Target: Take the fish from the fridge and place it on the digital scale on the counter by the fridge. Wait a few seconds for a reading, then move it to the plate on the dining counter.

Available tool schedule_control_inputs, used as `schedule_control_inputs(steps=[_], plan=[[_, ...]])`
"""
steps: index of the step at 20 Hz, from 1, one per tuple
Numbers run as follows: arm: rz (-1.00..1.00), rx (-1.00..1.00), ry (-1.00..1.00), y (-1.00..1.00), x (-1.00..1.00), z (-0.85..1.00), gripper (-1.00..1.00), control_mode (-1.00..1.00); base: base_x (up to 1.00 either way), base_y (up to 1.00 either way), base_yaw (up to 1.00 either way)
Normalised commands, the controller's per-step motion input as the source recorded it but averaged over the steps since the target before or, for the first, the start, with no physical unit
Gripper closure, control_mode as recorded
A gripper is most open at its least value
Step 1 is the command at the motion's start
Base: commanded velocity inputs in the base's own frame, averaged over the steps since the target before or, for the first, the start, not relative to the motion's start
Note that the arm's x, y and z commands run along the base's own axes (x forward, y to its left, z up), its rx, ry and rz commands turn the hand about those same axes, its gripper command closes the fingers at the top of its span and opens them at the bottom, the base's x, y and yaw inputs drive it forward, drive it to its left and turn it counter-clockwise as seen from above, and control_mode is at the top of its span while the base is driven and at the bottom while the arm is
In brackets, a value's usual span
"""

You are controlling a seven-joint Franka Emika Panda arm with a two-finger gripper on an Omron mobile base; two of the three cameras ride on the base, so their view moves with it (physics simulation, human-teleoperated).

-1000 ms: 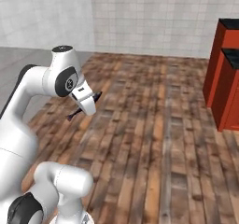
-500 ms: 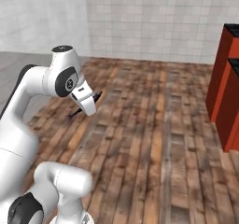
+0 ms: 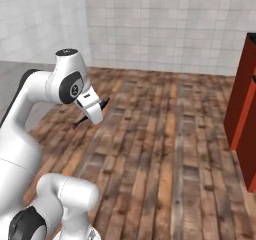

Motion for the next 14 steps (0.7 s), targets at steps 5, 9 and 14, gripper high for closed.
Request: schedule_control_inputs(steps=[5,9,14], plan=[[0.0,0.0,0.0,0.0,0.0,0.0,1.0,1.0,1.0,0.0,-0.03],[0.0,0.0,0.0,0.0,0.0,0.0,1.0,1.0,1.0,0.0,-0.05],[0.0,0.0,0.0,0.0,0.0,0.0,1.0,1.0,1.0,0.0,-0.07]])
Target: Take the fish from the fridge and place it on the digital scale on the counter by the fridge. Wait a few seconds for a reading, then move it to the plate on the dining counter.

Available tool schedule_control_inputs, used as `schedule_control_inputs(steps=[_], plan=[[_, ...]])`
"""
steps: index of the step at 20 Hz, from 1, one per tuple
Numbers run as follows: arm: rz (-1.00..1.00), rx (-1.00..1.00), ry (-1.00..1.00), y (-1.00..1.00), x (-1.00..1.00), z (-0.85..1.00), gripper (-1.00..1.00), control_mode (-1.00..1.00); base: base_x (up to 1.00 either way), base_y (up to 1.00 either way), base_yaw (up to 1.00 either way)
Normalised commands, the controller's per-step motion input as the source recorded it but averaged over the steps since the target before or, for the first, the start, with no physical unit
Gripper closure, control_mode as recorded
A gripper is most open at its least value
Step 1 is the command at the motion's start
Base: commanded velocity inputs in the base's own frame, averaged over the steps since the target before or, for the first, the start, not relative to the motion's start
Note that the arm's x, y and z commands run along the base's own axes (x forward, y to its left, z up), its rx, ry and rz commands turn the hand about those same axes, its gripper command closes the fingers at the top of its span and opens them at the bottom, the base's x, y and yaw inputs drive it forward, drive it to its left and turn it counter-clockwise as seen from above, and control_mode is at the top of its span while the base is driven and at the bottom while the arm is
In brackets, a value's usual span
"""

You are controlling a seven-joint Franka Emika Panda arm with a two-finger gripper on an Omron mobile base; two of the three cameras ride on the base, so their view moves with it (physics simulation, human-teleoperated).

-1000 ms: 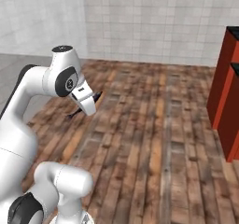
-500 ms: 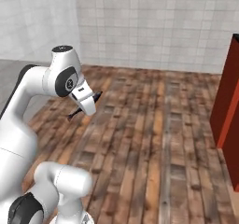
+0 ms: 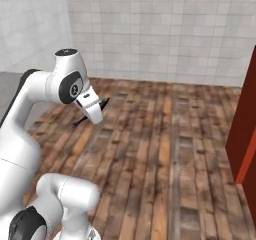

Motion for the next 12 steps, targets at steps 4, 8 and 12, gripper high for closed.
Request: schedule_control_inputs(steps=[4,8,12], plan=[[0.0,0.0,0.0,0.0,0.0,0.0,1.0,1.0,1.0,0.0,-0.09],[0.0,0.0,0.0,0.0,0.0,0.0,1.0,1.0,1.0,0.0,-0.15],[0.0,0.0,0.0,0.0,0.0,0.0,1.0,1.0,1.0,0.02,-0.19]])
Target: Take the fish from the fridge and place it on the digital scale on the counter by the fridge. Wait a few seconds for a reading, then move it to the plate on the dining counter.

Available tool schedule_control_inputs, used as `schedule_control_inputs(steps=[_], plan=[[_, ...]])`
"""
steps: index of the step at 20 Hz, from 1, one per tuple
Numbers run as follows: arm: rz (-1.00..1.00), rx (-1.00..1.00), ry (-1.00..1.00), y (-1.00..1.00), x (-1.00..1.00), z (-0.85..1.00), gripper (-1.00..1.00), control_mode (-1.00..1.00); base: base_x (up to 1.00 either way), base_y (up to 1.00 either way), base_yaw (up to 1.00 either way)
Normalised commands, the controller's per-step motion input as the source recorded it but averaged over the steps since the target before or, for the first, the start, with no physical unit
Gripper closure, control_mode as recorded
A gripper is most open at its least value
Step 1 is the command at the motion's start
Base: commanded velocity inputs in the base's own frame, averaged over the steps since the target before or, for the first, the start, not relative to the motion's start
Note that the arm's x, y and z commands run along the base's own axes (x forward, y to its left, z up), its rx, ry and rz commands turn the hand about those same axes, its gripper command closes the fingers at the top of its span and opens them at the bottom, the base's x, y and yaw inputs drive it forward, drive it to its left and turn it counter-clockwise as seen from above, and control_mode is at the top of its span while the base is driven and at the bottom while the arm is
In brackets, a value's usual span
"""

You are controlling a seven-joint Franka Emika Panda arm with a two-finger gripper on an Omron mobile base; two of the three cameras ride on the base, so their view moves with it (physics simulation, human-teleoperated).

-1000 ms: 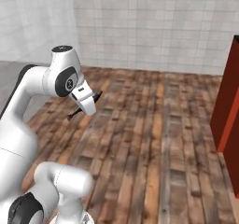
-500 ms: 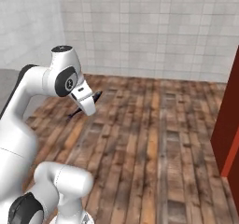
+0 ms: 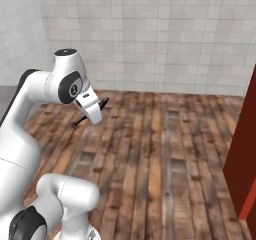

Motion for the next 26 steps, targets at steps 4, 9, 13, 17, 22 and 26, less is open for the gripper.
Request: schedule_control_inputs(steps=[4,9,13,17,22,26], plan=[[0.0,0.0,0.0,0.0,0.0,0.0,1.0,1.0,1.0,0.06,-0.24],[0.0,0.0,0.0,0.0,0.0,0.0,1.0,1.0,1.0,0.13,-0.32],[0.0,0.0,0.0,0.0,0.0,0.0,1.0,1.0,1.0,0.16,-0.35],[0.0,0.0,0.0,0.0,0.0,0.0,1.0,1.0,1.0,0.18,-0.38],[0.0,0.0,0.0,0.0,0.0,0.0,1.0,1.0,1.0,0.2,-0.39],[0.0,0.0,0.0,0.0,0.0,0.0,1.0,1.0,1.0,0.19,-0.39]])
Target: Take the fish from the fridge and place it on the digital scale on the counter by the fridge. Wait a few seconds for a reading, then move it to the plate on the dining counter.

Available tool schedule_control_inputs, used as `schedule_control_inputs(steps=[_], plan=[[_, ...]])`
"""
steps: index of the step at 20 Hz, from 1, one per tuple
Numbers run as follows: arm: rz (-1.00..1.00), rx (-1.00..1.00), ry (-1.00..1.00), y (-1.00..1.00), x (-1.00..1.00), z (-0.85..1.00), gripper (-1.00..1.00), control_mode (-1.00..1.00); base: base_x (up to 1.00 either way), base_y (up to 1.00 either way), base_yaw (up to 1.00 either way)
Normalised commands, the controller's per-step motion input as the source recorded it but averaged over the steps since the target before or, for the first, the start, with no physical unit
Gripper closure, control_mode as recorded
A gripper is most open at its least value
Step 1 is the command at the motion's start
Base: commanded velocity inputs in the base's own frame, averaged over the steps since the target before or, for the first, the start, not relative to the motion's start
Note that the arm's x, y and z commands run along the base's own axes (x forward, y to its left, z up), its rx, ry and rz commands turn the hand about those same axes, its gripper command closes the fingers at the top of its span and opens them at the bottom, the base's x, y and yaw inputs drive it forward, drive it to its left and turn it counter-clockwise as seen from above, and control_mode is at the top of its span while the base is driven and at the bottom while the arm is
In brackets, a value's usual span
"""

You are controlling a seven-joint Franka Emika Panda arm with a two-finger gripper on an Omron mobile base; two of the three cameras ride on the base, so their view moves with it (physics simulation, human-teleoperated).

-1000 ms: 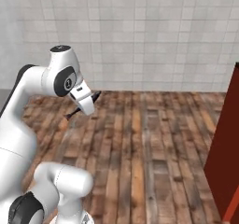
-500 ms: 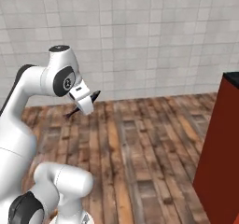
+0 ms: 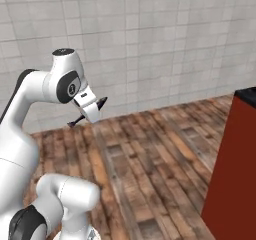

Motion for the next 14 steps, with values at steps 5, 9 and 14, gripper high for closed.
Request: schedule_control_inputs(steps=[5,9,14], plan=[[0.0,0.0,0.0,0.0,0.0,0.0,1.0,1.0,1.0,0.18,-0.39],[0.0,0.0,0.0,0.0,0.0,0.0,1.0,1.0,1.0,0.17,-0.39],[0.0,0.0,0.0,0.0,0.0,0.0,1.0,1.0,1.0,0.16,-0.38]])
